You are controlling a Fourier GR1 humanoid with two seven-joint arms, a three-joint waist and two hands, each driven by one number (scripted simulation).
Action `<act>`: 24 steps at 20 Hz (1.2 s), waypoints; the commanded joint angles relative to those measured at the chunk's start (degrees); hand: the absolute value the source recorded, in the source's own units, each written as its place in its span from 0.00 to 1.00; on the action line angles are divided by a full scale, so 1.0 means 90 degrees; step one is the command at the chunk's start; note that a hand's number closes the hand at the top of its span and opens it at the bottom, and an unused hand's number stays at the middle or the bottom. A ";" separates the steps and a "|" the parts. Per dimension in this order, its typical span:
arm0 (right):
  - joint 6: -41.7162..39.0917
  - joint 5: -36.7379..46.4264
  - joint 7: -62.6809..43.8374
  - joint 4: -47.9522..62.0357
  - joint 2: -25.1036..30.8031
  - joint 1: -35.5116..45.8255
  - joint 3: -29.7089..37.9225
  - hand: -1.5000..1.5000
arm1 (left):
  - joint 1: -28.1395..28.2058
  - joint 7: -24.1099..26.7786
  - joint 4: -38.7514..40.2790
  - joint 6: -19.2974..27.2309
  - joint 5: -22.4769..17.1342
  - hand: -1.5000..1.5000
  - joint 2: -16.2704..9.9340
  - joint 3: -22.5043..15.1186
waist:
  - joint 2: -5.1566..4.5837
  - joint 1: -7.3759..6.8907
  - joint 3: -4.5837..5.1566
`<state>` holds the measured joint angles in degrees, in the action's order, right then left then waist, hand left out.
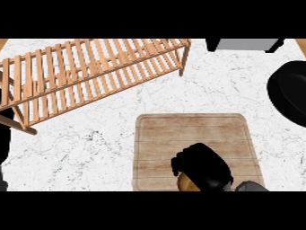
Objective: Pick the pear from the cutting board and place it in the pot
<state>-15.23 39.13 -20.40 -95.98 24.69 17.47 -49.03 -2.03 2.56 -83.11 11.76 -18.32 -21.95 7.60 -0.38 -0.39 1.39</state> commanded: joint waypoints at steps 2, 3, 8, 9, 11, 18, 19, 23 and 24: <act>0.0331 0.0316 0.0380 0.0387 -0.0274 0.0063 -0.0249 1.00 | -0.0886 0.0150 -0.0406 -0.0296 0.0207 0.50 0.0240 -0.0706 | 0.0016 0.0176 -0.0163; 0.0372 0.0468 0.0382 0.0592 -0.0306 0.0084 -0.0344 1.00 | -0.0922 0.0123 -0.0418 -0.0364 0.0130 0.50 0.0210 -0.0654 | 0.0015 0.0159 -0.0163; 0.0721 0.0902 0.0094 0.0280 -0.0410 0.0059 -0.0343 1.00 | -0.0923 -0.0075 -0.0552 -0.0186 0.0164 0.50 0.0282 -0.0659 | 0.0072 0.0303 -0.0165; 0.0774 0.1155 0.0089 0.0369 -0.0292 0.0214 -0.0326 1.00 | -0.0857 0.0156 -0.0390 -0.0238 0.0213 0.50 0.0289 -0.0617 | 0.0057 0.0288 -0.0157; 0.0717 0.1160 -0.0110 0.0130 -0.0292 0.0390 -0.0067 1.00 | -0.0852 0.0076 -0.0525 -0.0325 0.0121 0.50 0.0210 -0.0554 | 0.0080 0.0306 -0.0156; 0.1256 0.1187 -0.1910 0.1050 -0.0963 0.1224 0.2014 1.00 | -0.0536 0.0201 -0.0574 -0.0415 0.0009 0.50 0.0065 -0.0259 | -0.0046 0.0316 -0.0154; 0.1298 0.1187 -0.2189 0.1286 -0.1002 0.1374 0.2310 1.00 | -0.0453 0.0234 -0.0538 -0.0400 0.0002 0.50 0.0108 -0.0245 | -0.0108 0.0297 -0.0148; 0.1735 0.1753 -0.3406 0.1863 -0.1065 0.2247 0.3205 1.00 | -0.0407 0.0326 -0.0565 -0.0527 -0.0037 0.50 0.0091 -0.0235 | -0.0100 0.0183 -0.0126; 0.1725 0.2004 -0.3694 0.2082 -0.0927 0.2494 0.3341 1.00 | -0.0463 0.0327 -0.0549 -0.0548 -0.0011 0.50 0.0085 -0.0271 | -0.0111 0.0178 -0.0116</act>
<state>-2.02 52.74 -44.36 -82.68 16.43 33.28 -25.87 -0.26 4.55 -84.40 9.24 -19.01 -21.99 9.38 -1.32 0.82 1.15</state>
